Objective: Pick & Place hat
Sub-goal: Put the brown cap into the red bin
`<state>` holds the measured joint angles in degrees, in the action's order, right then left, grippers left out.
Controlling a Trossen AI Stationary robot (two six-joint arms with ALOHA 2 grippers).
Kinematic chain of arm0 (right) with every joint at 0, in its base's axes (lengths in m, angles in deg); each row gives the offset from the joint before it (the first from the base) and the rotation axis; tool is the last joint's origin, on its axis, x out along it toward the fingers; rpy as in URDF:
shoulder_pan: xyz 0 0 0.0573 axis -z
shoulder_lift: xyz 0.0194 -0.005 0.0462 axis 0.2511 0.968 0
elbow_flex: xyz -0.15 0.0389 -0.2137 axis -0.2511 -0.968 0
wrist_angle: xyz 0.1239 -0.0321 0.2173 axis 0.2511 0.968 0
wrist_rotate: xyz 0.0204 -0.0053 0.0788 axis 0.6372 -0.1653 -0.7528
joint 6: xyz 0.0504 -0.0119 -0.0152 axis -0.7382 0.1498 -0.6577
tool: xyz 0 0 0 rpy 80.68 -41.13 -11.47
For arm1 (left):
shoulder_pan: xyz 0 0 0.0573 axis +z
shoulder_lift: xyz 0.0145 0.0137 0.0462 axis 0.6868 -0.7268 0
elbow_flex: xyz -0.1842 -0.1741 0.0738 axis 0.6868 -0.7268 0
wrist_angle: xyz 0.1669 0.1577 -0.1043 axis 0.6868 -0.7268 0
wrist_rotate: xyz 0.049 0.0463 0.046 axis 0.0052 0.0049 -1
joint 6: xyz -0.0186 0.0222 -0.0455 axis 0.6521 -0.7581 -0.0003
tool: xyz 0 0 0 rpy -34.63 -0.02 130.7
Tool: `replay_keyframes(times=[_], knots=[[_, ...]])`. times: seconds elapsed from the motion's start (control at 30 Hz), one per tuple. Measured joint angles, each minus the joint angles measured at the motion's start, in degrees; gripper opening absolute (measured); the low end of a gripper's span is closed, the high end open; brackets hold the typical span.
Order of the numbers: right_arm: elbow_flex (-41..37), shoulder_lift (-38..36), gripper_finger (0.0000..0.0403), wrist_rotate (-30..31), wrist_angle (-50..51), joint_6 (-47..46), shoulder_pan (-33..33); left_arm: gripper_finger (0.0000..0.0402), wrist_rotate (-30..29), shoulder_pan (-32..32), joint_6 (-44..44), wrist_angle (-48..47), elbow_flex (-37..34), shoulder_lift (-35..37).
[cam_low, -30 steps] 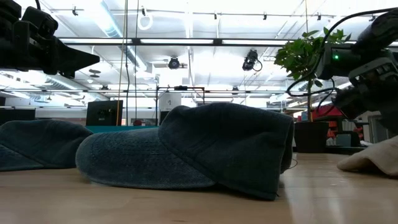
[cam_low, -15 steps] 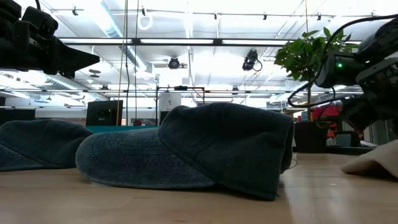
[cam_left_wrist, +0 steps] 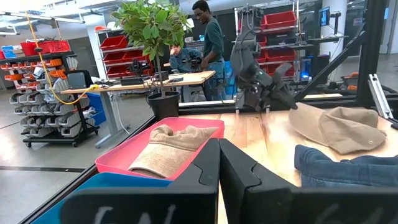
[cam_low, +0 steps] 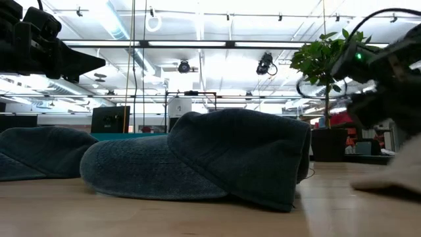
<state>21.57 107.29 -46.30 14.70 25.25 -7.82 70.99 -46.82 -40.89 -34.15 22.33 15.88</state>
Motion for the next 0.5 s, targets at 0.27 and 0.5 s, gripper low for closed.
replay_keyframes(times=[0.27, 0.5], knots=[[-0.07, -0.29, 0.0002, 0.98, -26.5, -11.23, 0.02, 0.0003, 0.0, 0.0, 0.02, 0.0, 0.0, 0.02], [-0.07, -0.31, 0.0001, -0.51, -41.61, -15.52, 0.02, 0.0003, -0.01, 0.0, 0.01, 0.0, 0.01, 0.01]])
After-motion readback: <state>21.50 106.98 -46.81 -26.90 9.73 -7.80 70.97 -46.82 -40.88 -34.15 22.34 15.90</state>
